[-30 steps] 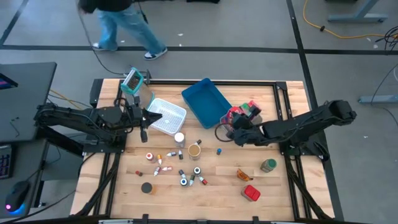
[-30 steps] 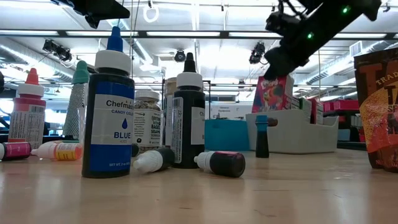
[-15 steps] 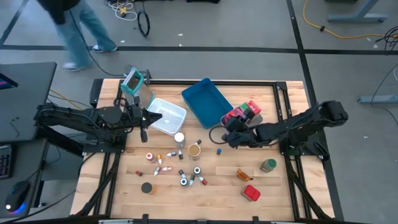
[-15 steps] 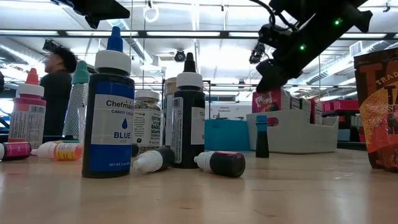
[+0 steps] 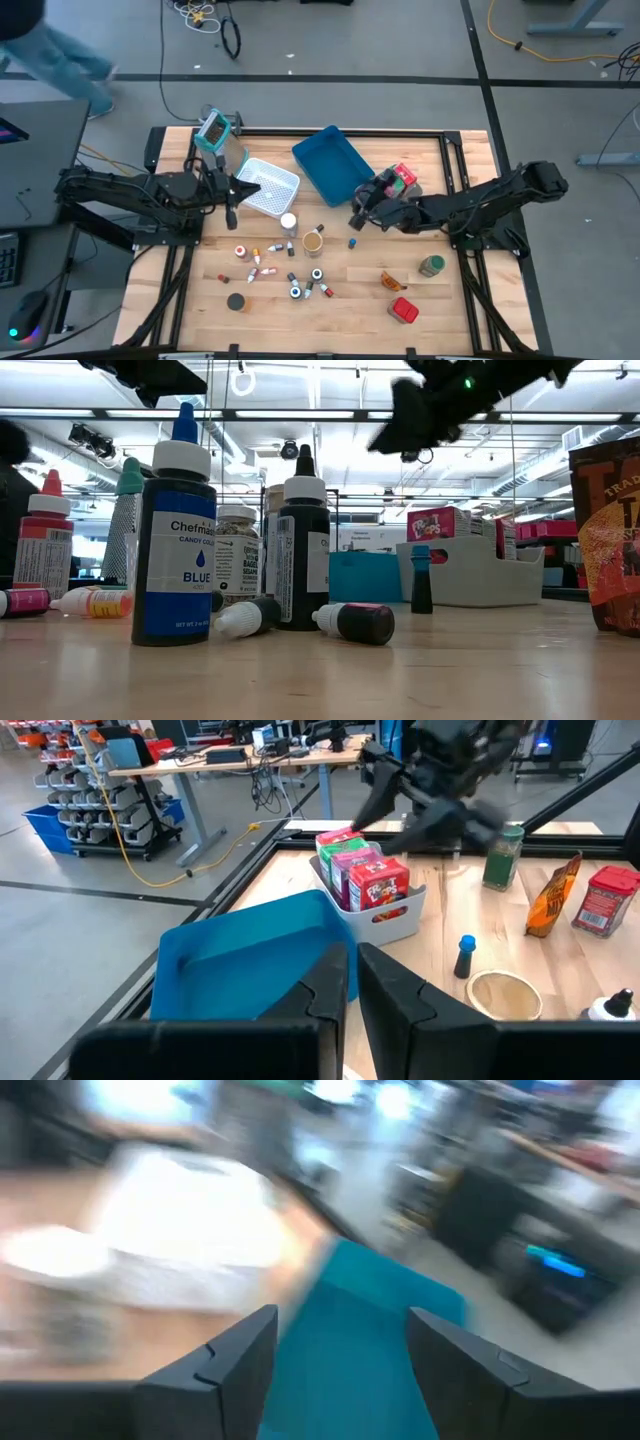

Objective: Pick & Place Kitchen Items
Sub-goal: Put the gold seasoning bottle into the blue bin

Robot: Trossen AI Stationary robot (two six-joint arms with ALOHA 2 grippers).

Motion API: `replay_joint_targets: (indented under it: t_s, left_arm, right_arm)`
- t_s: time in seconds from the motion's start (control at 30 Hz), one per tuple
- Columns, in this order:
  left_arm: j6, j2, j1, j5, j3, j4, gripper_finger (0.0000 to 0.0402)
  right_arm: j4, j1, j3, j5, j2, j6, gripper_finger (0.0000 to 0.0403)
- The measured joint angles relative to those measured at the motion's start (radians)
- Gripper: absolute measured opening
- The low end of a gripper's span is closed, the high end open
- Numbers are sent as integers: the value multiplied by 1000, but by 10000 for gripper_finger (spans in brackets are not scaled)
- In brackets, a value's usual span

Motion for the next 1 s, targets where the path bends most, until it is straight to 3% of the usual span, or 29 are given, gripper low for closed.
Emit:
replay_joint_targets:
  t_s: [0.17, 0.47, 0.57, 0.77, 1.0]
  left_arm:
    - [7, 5, 0, 21, 0, 3, 33]
    - [3, 26, 0, 31, 0, -1, 33]
    - [-4, 31, 0, 30, 0, 9, 33]
    - [0, 33, 0, 31, 0, 14, 33]
    - [0, 33, 0, 31, 0, 17, 33]
  right_arm:
    - [188, 1, 0, -313, 38, 13, 231]
    - [472, 0, 1, -592, 232, 61, 263]
    - [501, 1, 30, -641, 307, 75, 281]
    - [392, 0, 143, -652, 437, 70, 310]
    - [276, 0, 211, -683, 482, 73, 326]
